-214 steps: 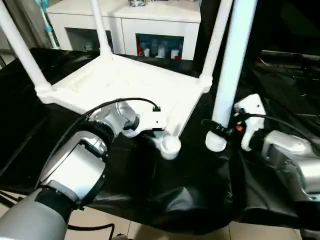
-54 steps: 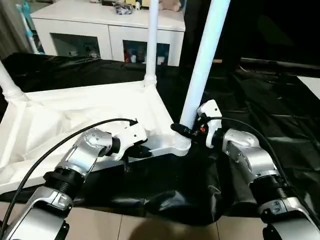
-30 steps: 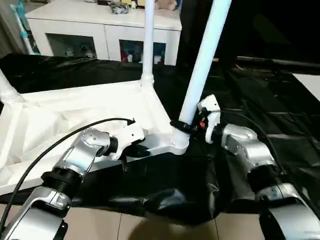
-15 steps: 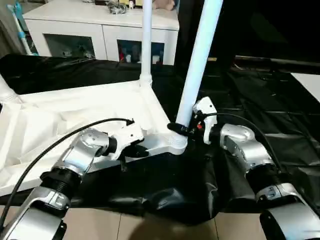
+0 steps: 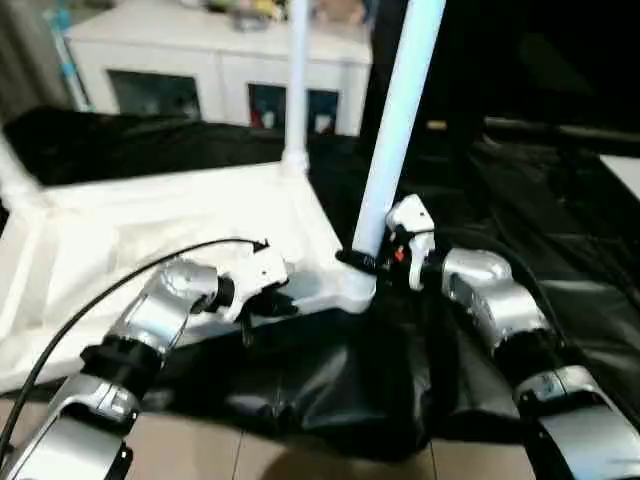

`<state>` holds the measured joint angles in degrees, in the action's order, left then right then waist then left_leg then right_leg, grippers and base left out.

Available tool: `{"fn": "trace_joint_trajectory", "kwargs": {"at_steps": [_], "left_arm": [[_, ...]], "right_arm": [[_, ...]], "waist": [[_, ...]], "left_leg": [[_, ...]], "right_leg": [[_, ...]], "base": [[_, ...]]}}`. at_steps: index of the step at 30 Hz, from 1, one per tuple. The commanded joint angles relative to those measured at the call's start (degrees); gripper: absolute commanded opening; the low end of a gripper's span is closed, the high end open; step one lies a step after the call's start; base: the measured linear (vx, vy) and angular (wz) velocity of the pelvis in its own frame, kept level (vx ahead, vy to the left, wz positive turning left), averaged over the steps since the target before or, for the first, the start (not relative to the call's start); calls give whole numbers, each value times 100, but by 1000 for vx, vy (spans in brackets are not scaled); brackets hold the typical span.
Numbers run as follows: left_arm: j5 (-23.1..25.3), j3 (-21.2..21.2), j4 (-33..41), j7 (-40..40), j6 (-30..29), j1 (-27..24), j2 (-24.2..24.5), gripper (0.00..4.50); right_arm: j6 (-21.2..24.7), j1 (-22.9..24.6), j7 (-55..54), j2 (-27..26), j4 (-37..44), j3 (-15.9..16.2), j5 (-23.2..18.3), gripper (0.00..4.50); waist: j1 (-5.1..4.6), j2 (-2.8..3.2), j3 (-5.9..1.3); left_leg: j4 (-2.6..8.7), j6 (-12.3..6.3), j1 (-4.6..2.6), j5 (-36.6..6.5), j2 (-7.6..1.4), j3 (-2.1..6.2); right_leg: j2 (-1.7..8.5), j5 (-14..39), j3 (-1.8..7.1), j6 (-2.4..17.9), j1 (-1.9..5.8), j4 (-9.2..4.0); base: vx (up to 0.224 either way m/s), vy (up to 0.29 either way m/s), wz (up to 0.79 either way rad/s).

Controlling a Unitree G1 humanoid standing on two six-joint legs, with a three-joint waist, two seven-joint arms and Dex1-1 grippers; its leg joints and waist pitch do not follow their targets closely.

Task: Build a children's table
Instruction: Rotate leg to tighten

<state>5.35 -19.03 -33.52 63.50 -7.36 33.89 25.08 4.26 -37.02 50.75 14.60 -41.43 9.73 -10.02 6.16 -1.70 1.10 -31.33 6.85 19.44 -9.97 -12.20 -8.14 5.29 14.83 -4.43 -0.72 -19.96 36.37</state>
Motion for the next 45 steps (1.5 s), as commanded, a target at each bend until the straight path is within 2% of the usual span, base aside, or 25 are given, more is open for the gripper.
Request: {"fn": "trace_joint_trajectory", "kwargs": {"at_steps": [1,4,7,8,10,11,12,13,14,16,17,18,20,24,26,31,35,36,38,40,41,42,43,44,45], "left_arm": [[99,-133,40,133,22,-64,93,0],[114,-118,-26,-8,-149,-40,-11,0],[194,-93,-157,-497,-437,38,-331,0],[229,-91,-206,-698,-537,80,-473,0],[251,-56,-328,-1142,-760,197,-847,0],[248,-31,-382,-1325,-876,255,-1007,0],[245,9,-458,-1592,-1035,346,-1234,0],[248,41,-513,-1814,-1191,421,-1412,0],[276,51,-614,-2211,-1494,585,-1815,0],[303,43,-639,-2347,-1620,647,-1993,0],[317,31,-652,-2439,-1694,692,-2147,0],[321,28,-670,-2528,-1779,738,-2313,0],[324,38,-707,-2634,-1877,797,-2500,0],[346,72,-755,-2744,-1974,849,-2561,0],[404,46,-741,-2725,-1979,835,-2470,0],[422,47,-741,-2659,-1930,812,-2360,0],[402,64,-714,-2599,-1903,812,-2294,0],[402,64,-714,-2599,-1903,812,-2294,0],[390,52,-654,-2505,-1836,777,-2221,0],[402,25,-613,-2431,-1763,749,-2164,0],[413,4,-566,-2347,-1678,717,-2092,0],[407,13,-534,-2312,-1634,703,-2045,0],[400,25,-516,-2295,-1613,696,-2019,0],[399,29,-495,-2273,-1598,689,-1985,0],[433,-4,-441,-2215,-1537,664,-1885,0]], "right_arm": [[320,403,-431,217,-845,248,658,183],[395,331,-913,59,-952,109,629,183],[502,240,-1566,-236,-1071,-50,579,183],[559,205,-1808,-349,-1120,-108,558,183],[618,128,-2330,-602,-1255,-212,529,183],[650,92,-2552,-704,-1322,-261,512,183],[662,39,-2851,-839,-1417,-334,482,183],[663,-11,-3093,-946,-1502,-399,448,183],[671,-141,-3615,-1186,-1702,-591,315,183],[667,-201,-3808,-1291,-1786,-678,247,183],[672,-249,-3935,-1367,-1847,-722,216,183],[707,-309,-4058,-1443,-1916,-793,186,183],[761,-383,-4190,-1515,-2006,-880,175,183],[740,-471,-4303,-1541,-2168,-971,221,183],[716,-525,-4340,-1542,-2264,-1040,261,183],[684,-587,-4279,-1543,-2329,-1119,280,183],[527,-625,-3978,-1556,-2258,-1085,262,183],[527,-625,-3978,-1556,-2258,-1085,262,218],[427,-680,-3832,-1533,-2235,-1147,231,253],[387,-703,-3730,-1502,-2199,-1165,213,259],[349,-728,-3634,-1455,-2150,-1189,216,273],[310,-733,-3525,-1411,-2093,-1194,215,288],[286,-734,-3457,-1384,-2058,-1198,216,288],[275,-734,-3394,-1358,-2008,-1208,218,308],[236,-705,-3184,-1277,-1847,-1178,223,308]], "waist": [[-24,94,-116],[-47,79,-99],[-85,89,-54],[-93,63,-61],[-95,68,-63],[-100,78,-81],[-91,45,-102],[-95,49,-94],[-90,45,-72],[-86,36,-73],[-74,19,-80],[-66,-5,-84],[-49,-4,-95],[-6,-26,-109],[-3,-30,-112],[-6,-38,-106],[-14,-32,-92],[-24,-31,-89],[-24,-35,-88],[-29,-23,-104],[-8,-16,-162],[-7,-31,-200],[-15,-37,-206],[-25,-55,-181],[-25,-34,-157]], "left_leg": [[442,62,32,-2045,-119,-33],[471,96,30,-2190,-108,-36],[480,163,-28,-2587,-97,-29],[476,180,-89,-2822,-99,-12],[494,194,-65,-2743,-99,4],[496,219,-86,-2702,-99,-1],[498,198,-93,-2603,-102,-14],[501,187,-82,-2546,-97,-23],[502,175,-93,-2635,-91,-47],[492,184,-125,-2706,-87,-51],[486,138,-112,-2708,-79,-48],[497,88,-61,-2595,-74,-56],[494,71,-57,-2505,-73,-62],[497,19,1,-2285,-66,-71],[496,31,-1,-2265,-65,-77],[509,43,12,-2251,-71,-75],[524,57,15,-2381,-71,-63],[527,64,4,-2445,-76,-59],[525,67,-2,-2494,-78,-57],[524,58,7,-2446,-85,-55],[506,64,40,-1999,-106,-69],[481,31,69,-1656,-105,-74],[459,-2,96,-1384,-100,-87],[431,-69,111,-1148,-78,-134],[432,-105,111,-1180,-70,-155]], "right_leg": [[290,1511,292,1022,16,-621],[277,1672,325,970,8,-641],[297,2383,350,832,-69,-723],[317,2833,354,700,-101,-779],[324,2815,356,665,-92,-780],[308,2693,346,657,-97,-784],[302,2432,350,696,-90,-779],[290,2304,352,725,-93,-768],[278,2324,350,716,-117,-788],[281,2457,361,680,-145,-804],[286,2516,367,624,-133,-814],[278,2454,376,548,-109,-813],[271,2304,393,512,-115,-805],[255,1989,401,475,-73,-775],[252,1947,401,489,-78,-775],[252,1941,400,464,-73,-780],[263,2213,398,417,-85,-810],[263,2284,396,404,-97,-817],[272,2334,401,400,-109,-826],[273,2212,406,447,-100,-819],[261,1398,408,599,-38,-734],[230,870,390,654,5,-662],[209,442,382,719,21,-625],[184,12,365,828,14,-601],[199,73,364,888,13,-616]], "base": [[0,0,0],[0,0,0],[0,0,0],[0,0,0],[0,0,0],[0,0,0],[0,0,0],[0,0,0],[0,0,0],[0,0,0],[0,0,0],[0,0,0],[0,0,0],[0,0,0],[0,0,0],[0,0,0],[0,0,0],[0,0,0],[0,0,0],[0,0,0],[0,0,0],[0,0,0],[0,0,0],[0,0,0],[0,0,0]]}}
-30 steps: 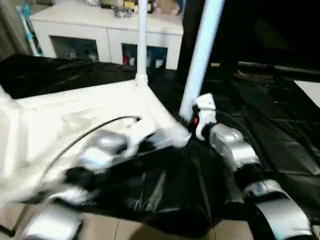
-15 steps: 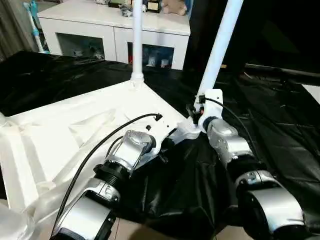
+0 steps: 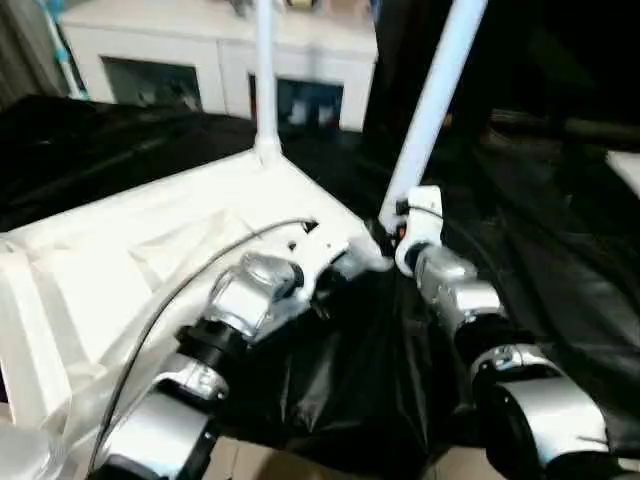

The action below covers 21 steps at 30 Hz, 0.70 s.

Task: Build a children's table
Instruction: Rotate leg to tighten

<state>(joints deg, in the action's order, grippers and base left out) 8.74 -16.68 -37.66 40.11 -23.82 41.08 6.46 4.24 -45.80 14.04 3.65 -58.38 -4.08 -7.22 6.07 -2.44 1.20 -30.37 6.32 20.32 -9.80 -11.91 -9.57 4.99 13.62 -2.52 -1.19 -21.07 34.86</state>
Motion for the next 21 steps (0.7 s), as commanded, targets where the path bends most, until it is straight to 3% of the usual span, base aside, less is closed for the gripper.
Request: {"fn": "trace_joint_trajectory", "kwargs": {"at_steps": [1,4,7,8,12,16,21], "left_arm": [[110,-253,-4,146,132,-66,17,0],[141,-293,48,236,249,-96,126,0],[168,-380,178,439,465,-167,288,0],[173,-425,259,587,569,-211,412,0],[63,-449,437,1049,829,-344,713,0],[-103,-484,605,1609,1280,-495,1010,0],[-256,-399,792,1960,1297,-644,1348,0]], "right_arm": [[220,192,565,-146,-74,221,-52,327],[185,235,745,-49,104,250,-40,352],[107,311,1163,98,329,319,-28,379],[113,406,1520,223,558,408,-25,388],[173,625,2238,549,979,668,111,418],[175,767,2742,802,1263,861,195,423],[265,1015,3454,1179,1798,1100,202,423]], "waist": [[-10,45,-168],[-4,40,-191],[-5,55,-193],[-15,77,-234],[-29,74,-236],[-34,72,-235],[-10,67,-223]], "left_leg": [[338,-67,21,-1238,-107,-14],[306,-98,19,-1050,-119,-29],[273,-152,24,-791,-112,-41],[231,-211,30,-536,-102,-44],[189,-352,47,-398,-67,-51],[183,-405,36,-517,-72,-57],[168,-469,21,-483,-99,-75]], "right_leg": [[244,308,172,937,132,-476],[251,199,190,993,149,-448],[232,-284,181,1083,165,-406],[215,-837,178,1155,185,-344],[178,-1506,161,1254,209,-299],[194,-1365,162,1361,217,-299],[187,-1305,167,1435,205,-275]], "base": [[0,0,0],[0,0,0],[0,0,0],[0,0,0],[0,0,0],[0,0,0],[0,0,0]]}}
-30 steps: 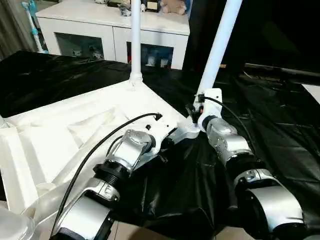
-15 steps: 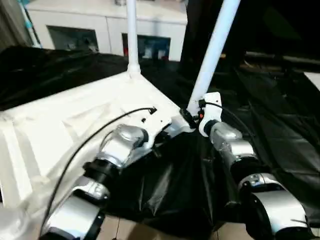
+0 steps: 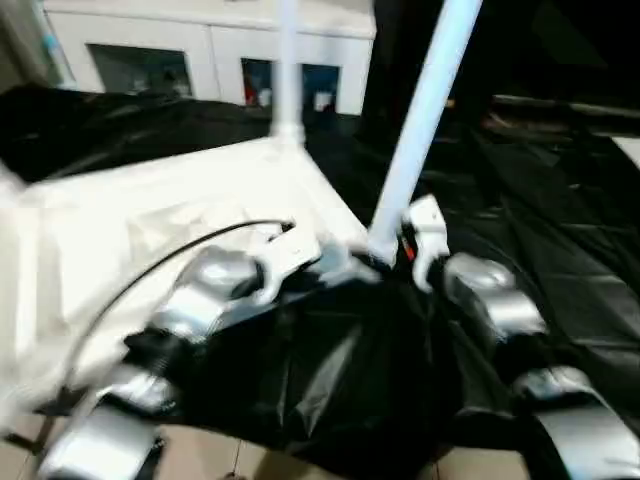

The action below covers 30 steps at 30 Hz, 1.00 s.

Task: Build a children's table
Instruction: Rotate leg to tighten

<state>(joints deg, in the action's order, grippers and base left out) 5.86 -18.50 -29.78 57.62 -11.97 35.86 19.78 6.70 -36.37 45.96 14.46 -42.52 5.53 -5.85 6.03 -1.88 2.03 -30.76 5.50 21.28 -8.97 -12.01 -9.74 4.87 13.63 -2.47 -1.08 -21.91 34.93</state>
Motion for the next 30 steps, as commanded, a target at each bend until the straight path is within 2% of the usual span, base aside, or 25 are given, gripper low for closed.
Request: {"fn": "trace_joint_trajectory", "kwargs": {"at_steps": [1,8,13,21,27,28,30], "left_arm": [[32,-216,4,209,112,-123,16,0],[-154,-95,140,628,519,-290,372,0],[-297,-33,234,848,645,-371,463,0],[-408,-25,247,1040,713,-429,570,0],[-379,-26,200,1033,734,-419,600,0],[-380,-26,200,1034,735,-420,600,0],[-383,-31,193,1029,732,-418,595,0]], "right_arm": [[19,71,262,98,212,139,65,423],[-273,388,948,446,671,373,103,423],[-446,466,994,444,706,361,72,423],[-655,594,1148,458,801,286,-39,423],[-819,632,1131,463,658,285,0,423],[-834,632,1122,458,648,279,1,408],[-848,635,1136,438,619,262,-19,408]], "waist": [[2,19,-306],[38,4,-310],[37,13,-312],[36,17,-328],[40,20,-328],[40,22,-328],[40,24,-329]], "left_leg": [[206,-386,-72,-548,-89,-50],[163,-444,-66,-457,-82,-63],[157,-397,-71,-546,-92,-56],[126,-441,-65,-457,-81,-54],[117,-439,-61,-514,-77,-51],[117,-434,-63,-522,-79,-49],[115,-420,-64,-554,-78,-47]], "right_leg": [[206,-1292,160,1433,294,-277],[198,-1320,157,1463,289,-241],[217,-1134,163,1496,281,-231],[200,-1323,160,1534,287,-193],[208,-1190,164,1539,287,-193],[209,-1177,164,1541,284,-193],[208,-1131,165,1550,284,-191]], "base": [[0,0,0],[0,0,0],[0,0,0],[0,0,0],[0,0,0],[0,0,0],[0,0,0]]}}
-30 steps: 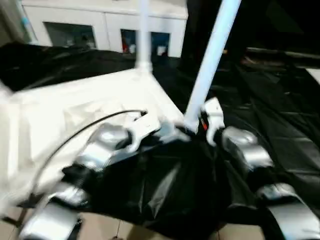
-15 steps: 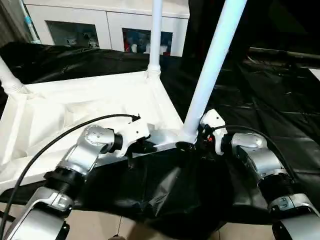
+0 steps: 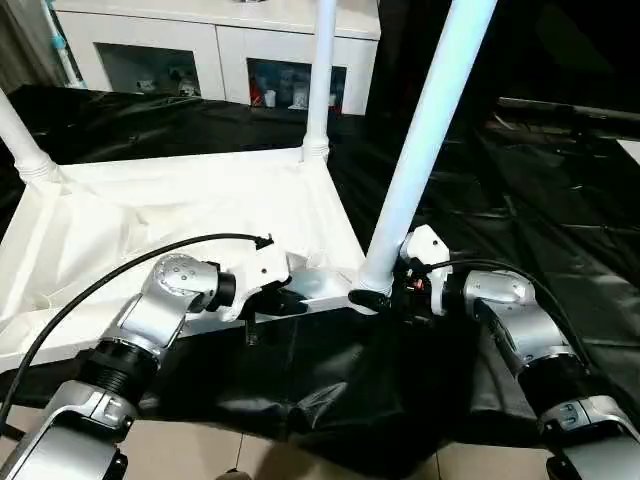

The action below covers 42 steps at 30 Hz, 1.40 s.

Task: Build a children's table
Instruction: Rotate leg to tighten

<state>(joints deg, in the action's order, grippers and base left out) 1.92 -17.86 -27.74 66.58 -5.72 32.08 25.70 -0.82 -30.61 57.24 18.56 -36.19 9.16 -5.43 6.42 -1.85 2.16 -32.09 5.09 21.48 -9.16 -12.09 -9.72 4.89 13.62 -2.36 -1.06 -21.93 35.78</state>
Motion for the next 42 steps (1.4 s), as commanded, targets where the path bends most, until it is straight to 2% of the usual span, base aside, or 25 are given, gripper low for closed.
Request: {"fn": "trace_joint_trajectory", "kwargs": {"at_steps": [1,3,8,15,28,30,31,34,36,37,38,39,40,41,42], "left_arm": [[9,-99,-13,132,105,-39,1,0],[10,-103,-14,130,104,-38,0,0],[15,-122,-30,153,100,-33,6,0],[11,-133,-34,199,92,-36,26,0],[26,-132,-63,197,74,-31,39,0],[79,-110,-134,-7,-68,-15,-44,0],[134,-104,-209,-174,-146,22,-115,0],[222,-86,-356,-481,-242,101,-259,0],[237,-72,-498,-795,-398,212,-557,0],[251,-63,-571,-944,-473,269,-680,0],[323,-60,-763,-1322,-594,407,-949,0],[372,-62,-885,-1543,-647,489,-1094,0],[403,-53,-982,-1718,-697,552,-1204,0],[450,27,-1306,-2279,-965,767,-1579,0],[450,27,-1306,-2279,-965,767,-1579,0]], "right_arm": [[-102,59,14,23,-23,-103,-63,408],[-116,60,13,19,-44,-100,-56,377],[-184,55,0,4,-136,-97,-54,334],[-213,69,-8,-13,-165,-97,-38,279],[-243,87,-77,-56,-297,-88,-5,272],[7,43,-736,-301,-520,-272,-17,272],[109,35,-1054,-436,-609,-329,-5,272],[222,28,-1547,-655,-749,-389,39,272],[437,-51,-2375,-1044,-979,-523,50,272],[514,-95,-2666,-1185,-1074,-574,45,272],[603,-204,-3250,-1458,-1284,-647,67,272],[626,-273,-3546,-1595,-1407,-688,94,272],[654,-324,-3731,-1691,-1496,-709,114,272],[756,-520,-4367,-1948,-1814,-827,101,272],[756,-520,-4367,-1948,-1814,-827,101,272]], "waist": [[2,18,-342],[3,19,-344],[3,25,-344],[7,25,-357],[11,15,-360],[-7,30,-348],[-15,30,-347],[-62,40,-314],[-103,57,-285],[-111,45,-282],[-133,53,-281],[-131,67,-264],[-143,54,-258],[-136,51,-264],[-150,53,-254]], "left_leg": [[245,-372,-84,-558,-69,-51],[245,-368,-86,-569,-70,-49],[241,-357,-85,-623,-69,-46],[224,-394,-78,-526,-63,-44],[211,-429,-80,-543,-62,-46],[227,-394,-79,-572,-64,-44],[234,-366,-80,-609,-60,-40],[289,-147,-117,-1029,-74,-32],[341,62,-129,-1384,-77,-23],[355,116,-128,-1437,-79,-12],[363,186,-136,-1532,-76,-13],[377,248,-187,-1766,-80,-13],[377,268,-184,-1843,-74,-11],[388,293,-160,-1884,-71,1],[393,314,-169,-1920,-66,-7]], "right_leg": [[209,-1114,156,1552,285,-278],[207,-1095,155,1553,284,-274],[211,-1022,159,1556,283,-276],[206,-1177,154,1582,289,-252],[210,-1117,155,1608,287,-246],[211,-1035,158,1602,271,-249],[216,-968,157,1598,269,-254],[237,-255,161,1518,251,-326],[257,434,182,1392,224,-384],[261,582,176,1343,234,-405],[256,735,182,1283,212,-416],[263,1045,186,1243,160,-463],[266,1180,189,1215,159,-472],[278,1314,191,1116,162,-490],[270,1362,197,1095,140,-497]], "base": [[0,0,0],[0,0,0],[0,0,0],[0,0,0],[0,0,0],[0,0,0],[0,0,0],[0,0,0],[0,0,0],[0,0,0],[0,0,0],[0,0,0],[0,0,0],[0,0,0],[0,0,0]]}}
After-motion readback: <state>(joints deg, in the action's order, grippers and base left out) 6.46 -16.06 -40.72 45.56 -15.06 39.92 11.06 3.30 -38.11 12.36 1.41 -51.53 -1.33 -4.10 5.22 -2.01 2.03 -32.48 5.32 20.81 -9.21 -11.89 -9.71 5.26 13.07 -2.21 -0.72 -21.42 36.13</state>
